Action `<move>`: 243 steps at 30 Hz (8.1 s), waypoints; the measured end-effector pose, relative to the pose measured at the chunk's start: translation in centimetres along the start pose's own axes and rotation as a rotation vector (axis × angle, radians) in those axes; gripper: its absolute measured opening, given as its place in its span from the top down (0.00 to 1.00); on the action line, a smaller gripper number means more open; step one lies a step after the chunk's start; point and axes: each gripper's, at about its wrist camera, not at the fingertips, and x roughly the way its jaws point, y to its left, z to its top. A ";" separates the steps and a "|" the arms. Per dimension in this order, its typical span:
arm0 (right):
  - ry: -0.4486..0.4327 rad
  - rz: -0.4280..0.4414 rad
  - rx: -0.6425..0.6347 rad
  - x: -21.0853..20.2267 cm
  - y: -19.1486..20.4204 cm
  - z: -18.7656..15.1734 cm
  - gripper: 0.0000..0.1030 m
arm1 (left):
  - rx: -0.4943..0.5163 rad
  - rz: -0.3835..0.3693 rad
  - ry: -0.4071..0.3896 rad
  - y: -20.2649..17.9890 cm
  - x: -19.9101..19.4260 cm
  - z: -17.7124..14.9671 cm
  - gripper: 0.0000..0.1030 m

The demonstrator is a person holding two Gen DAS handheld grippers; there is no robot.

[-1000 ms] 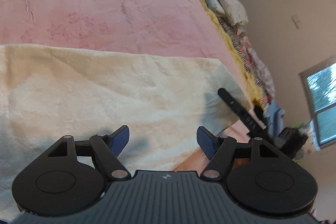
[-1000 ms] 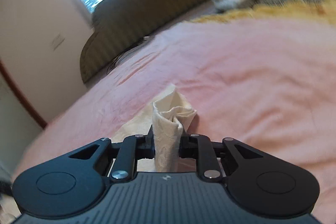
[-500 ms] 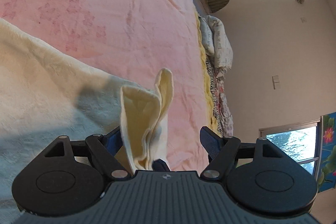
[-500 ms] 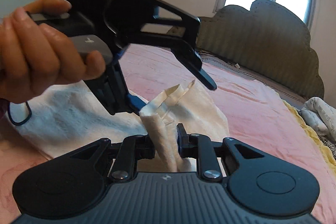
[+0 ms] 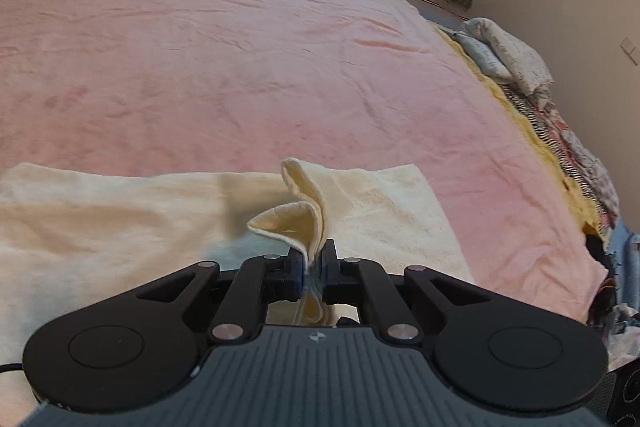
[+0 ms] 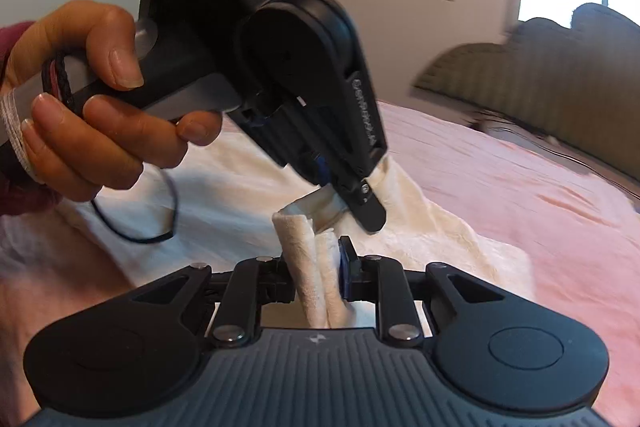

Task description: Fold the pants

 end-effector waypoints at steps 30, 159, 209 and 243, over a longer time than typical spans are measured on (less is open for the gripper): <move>0.009 0.050 -0.148 0.9 5.9 0.5 0.46 | -0.217 0.129 -0.105 10.0 -3.6 -3.1 0.56; 0.168 0.272 0.049 7.6 12.5 4.6 0.47 | -0.295 0.656 -0.240 18.1 -16.5 -14.7 0.19; 0.008 0.592 -0.351 9.5 24.8 12.7 0.73 | -1.073 -0.012 -0.463 32.8 -21.4 -18.9 0.09; -0.160 0.564 -0.010 10.7 10.5 14.7 0.48 | -0.251 0.391 -0.541 8.6 -22.0 -7.3 0.84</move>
